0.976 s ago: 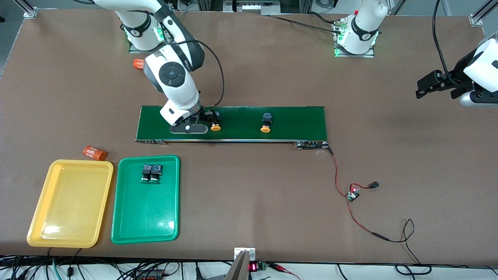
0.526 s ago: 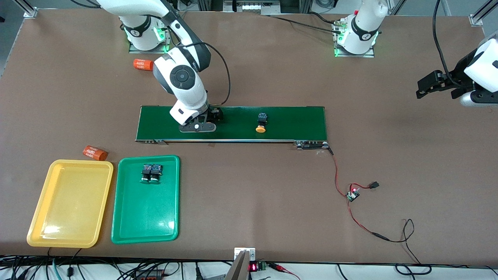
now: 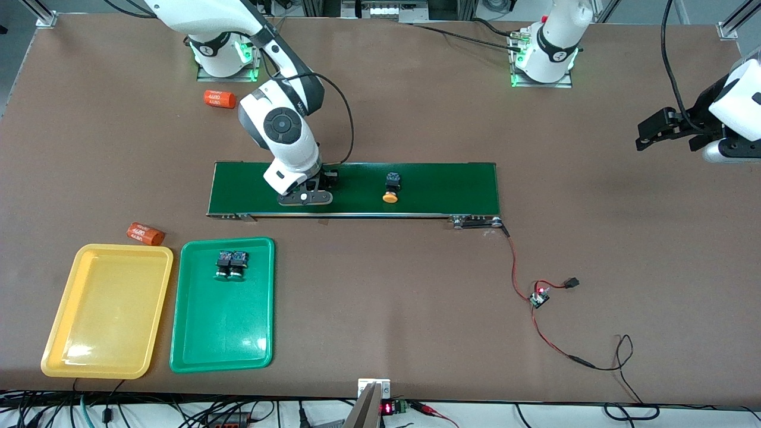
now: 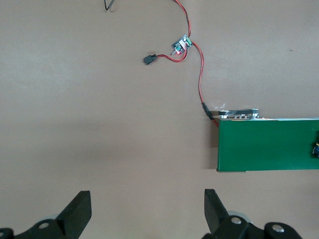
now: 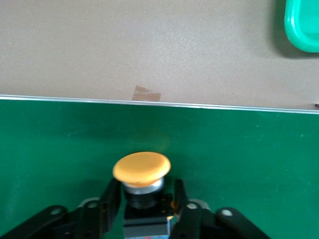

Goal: Sort buttons by color to trays
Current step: 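Grasp a yellow button on the belt with the right gripper, then carry the yellow button to the yellow tray with the right gripper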

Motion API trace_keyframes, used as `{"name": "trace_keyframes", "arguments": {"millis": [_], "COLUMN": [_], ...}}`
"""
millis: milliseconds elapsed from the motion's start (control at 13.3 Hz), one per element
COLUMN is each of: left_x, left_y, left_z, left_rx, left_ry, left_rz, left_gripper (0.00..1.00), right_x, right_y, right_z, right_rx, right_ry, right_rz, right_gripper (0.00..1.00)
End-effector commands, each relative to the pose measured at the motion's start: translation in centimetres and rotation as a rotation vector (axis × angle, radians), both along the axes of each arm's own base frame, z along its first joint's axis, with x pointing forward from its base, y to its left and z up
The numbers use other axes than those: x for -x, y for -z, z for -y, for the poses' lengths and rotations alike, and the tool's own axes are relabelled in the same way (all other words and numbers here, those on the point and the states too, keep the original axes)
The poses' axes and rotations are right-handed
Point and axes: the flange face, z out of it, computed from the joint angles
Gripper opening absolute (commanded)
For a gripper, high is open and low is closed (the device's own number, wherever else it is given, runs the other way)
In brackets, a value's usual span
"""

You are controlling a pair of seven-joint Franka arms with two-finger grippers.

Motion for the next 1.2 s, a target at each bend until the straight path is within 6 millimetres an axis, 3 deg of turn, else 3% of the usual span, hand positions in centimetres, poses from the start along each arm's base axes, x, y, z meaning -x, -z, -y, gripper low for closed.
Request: {"name": "trace_keyframes", "arguments": {"millis": [0,150,375,450,601,826,1126], "left_x": [-0.4,-0.4,-0.4,-0.4,-0.4,-0.4,-0.4], "left_y": [-0.5,-0.4,-0.5,-0.5,-0.5,-0.4,-0.5], "left_z": [0.0,0.3,0.2,0.2,0.2,0.2,0.1], "left_rx": [-0.027,-0.027,-0.027,-0.027,-0.026,-0.027,-0.026], "left_ry": [0.012,0.016,0.016,0.016,0.018,0.018,0.019], "left_rz": [-0.006,-0.009,-0.005,-0.006,-0.006,-0.008,-0.006], "left_gripper": [1.00,1.00,1.00,1.00,1.00,1.00,1.00], "right_x": [-0.3,-1.2,-6.2,-8.4,-12.0,-14.7,-17.7], "right_y": [-0.8,-1.9,-8.8,-11.4,-13.6,-13.5,-10.3], "right_z": [0.5,1.1,5.0,7.3,13.7,23.6,38.4], "right_rx": [-0.004,-0.010,0.046,0.058,0.039,0.011,-0.025], "right_ry": [-0.007,0.000,0.000,-0.027,-0.033,-0.045,-0.170], "right_rz": [0.004,0.026,-0.004,-0.020,-0.033,-0.047,-0.065], "right_gripper": [0.04,0.00,0.00,0.00,0.00,0.00,0.00]}}
